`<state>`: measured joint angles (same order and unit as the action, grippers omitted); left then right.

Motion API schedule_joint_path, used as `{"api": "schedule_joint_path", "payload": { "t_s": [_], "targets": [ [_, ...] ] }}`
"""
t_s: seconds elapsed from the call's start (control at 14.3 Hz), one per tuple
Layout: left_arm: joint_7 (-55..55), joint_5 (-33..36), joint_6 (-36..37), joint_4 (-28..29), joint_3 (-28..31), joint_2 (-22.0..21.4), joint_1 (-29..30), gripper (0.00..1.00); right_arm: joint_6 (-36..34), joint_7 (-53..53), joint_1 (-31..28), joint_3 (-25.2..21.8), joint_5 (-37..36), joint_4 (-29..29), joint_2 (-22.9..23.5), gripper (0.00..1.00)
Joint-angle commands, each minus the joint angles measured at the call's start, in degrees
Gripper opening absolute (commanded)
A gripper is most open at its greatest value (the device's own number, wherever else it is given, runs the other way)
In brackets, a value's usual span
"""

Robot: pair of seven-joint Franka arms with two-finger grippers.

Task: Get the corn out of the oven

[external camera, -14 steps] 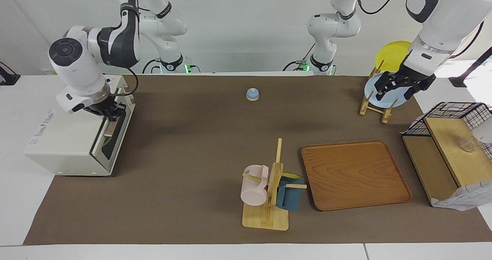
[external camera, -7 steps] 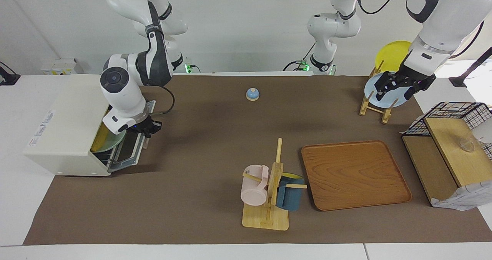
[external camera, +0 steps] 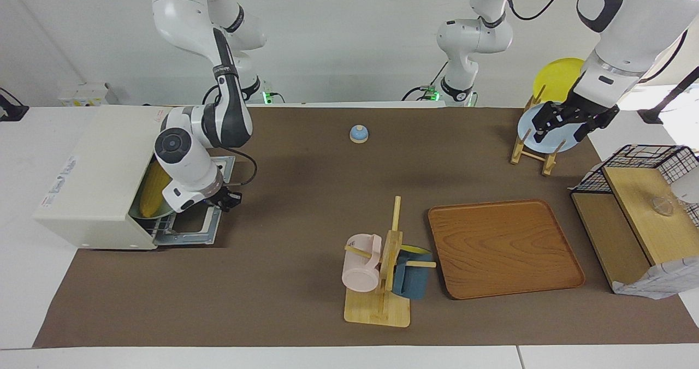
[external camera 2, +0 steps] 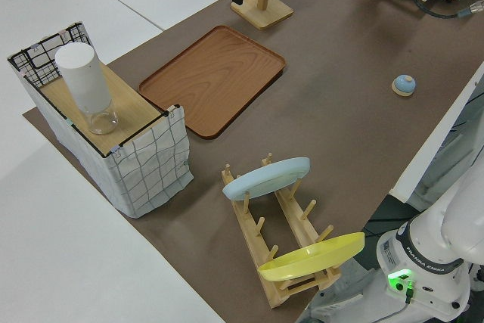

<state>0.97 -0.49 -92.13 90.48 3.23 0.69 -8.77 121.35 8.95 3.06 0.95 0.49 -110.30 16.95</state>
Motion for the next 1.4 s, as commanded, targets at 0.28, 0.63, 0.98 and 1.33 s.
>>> {"api": "schedule_joint_path", "payload": {
  "t_s": [0.28, 0.63, 0.98, 1.33],
  "targets": [
    [-0.4, -0.1, 0.6, 0.5, -0.1, -0.9, 0.2, 1.0, -10.5, 1.4, -4.5, 1.5, 0.0, 3.1, -6.7, 0.45],
    [-0.4, -0.1, 0.6, 0.5, -0.1, -0.9, 0.2, 1.0, -13.5, 1.0, -9.2, 1.6, -1.1, 1.8, -7.6, 0.47],
    [-0.4, -0.1, 0.6, 0.5, -0.1, -0.9, 0.2, 1.0, -5.9, -2.4, -10.6, 1.6, -3.8, -3.0, -7.5, 0.39],
    [-0.4, -0.1, 0.6, 0.5, -0.1, -0.9, 0.2, 1.0, -5.0, -2.4, -10.1, 1.7, -5.9, -3.3, -6.2, 0.24]
  ]
}}
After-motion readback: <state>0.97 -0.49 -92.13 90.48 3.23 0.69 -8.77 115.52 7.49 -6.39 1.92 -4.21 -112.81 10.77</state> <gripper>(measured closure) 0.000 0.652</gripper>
